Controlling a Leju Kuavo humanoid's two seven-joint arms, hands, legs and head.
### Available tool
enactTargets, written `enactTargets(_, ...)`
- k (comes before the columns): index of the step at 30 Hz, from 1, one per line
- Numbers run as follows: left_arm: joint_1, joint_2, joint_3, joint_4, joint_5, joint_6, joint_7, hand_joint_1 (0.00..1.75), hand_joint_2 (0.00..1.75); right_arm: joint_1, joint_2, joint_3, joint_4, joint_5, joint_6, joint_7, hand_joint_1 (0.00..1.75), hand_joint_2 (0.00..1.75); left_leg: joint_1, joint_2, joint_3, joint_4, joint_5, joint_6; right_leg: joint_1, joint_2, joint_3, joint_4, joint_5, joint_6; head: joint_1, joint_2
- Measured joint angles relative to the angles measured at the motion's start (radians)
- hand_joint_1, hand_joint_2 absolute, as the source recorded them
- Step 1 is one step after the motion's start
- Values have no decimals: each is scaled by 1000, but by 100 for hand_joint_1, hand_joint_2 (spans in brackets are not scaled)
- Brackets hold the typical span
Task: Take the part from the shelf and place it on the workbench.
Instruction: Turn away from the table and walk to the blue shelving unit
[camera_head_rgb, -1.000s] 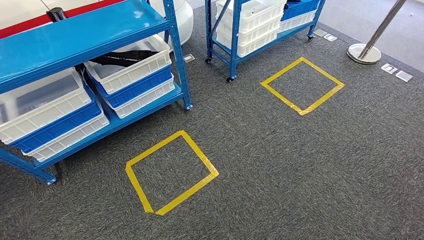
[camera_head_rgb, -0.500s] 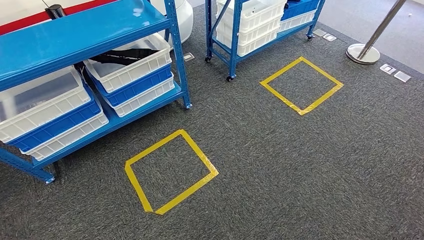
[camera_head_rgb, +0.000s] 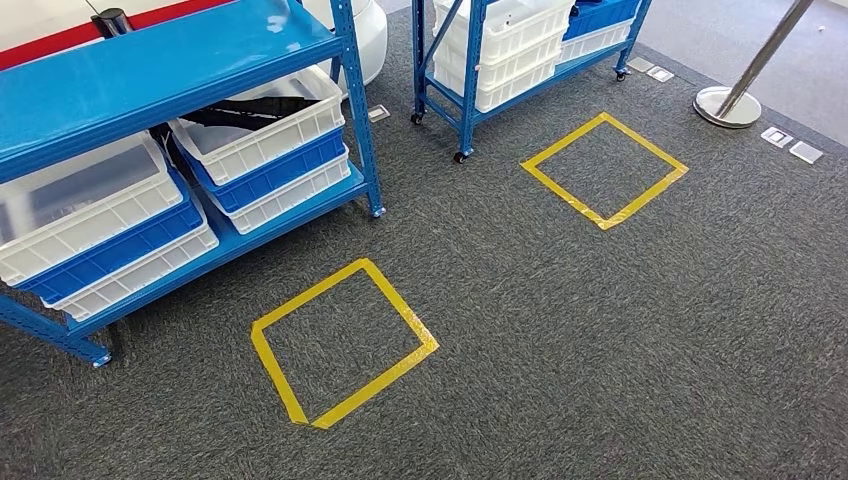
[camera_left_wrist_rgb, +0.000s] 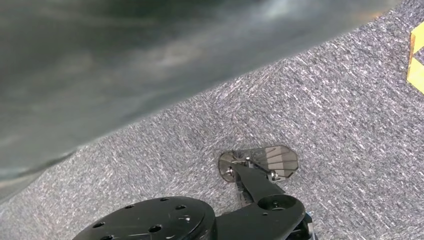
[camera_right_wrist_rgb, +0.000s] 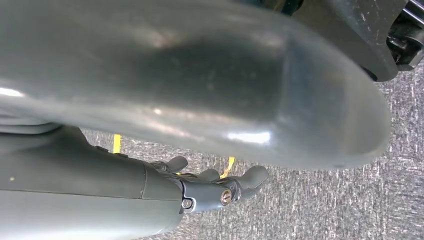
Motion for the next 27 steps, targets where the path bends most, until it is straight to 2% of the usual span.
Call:
enactTargets(17, 0, 0, 0, 0, 0, 0, 0, 0, 0, 0, 0, -2, 0, 3, 0, 0, 0, 0, 0, 0, 0, 1, 0, 0, 0, 0, 0, 0, 0, 0, 0, 0)
enactTargets(23, 0, 1, 0, 0, 0, 1, -12, 0, 0, 0, 0, -3, 0, 8, 0, -2, 0, 0, -2, 0, -3, 9, -5, 8, -4, 0, 2, -1, 1, 2, 0, 0)
enactTargets(27, 0, 3, 0, 0, 0, 1, -17, 0, 0, 0, 1, -3, 0, 12, 0, -3, 0, 0, -6, 0, -7, 16, -11, 21, -7, 0, 2, -5, 1, 9, -1, 0)
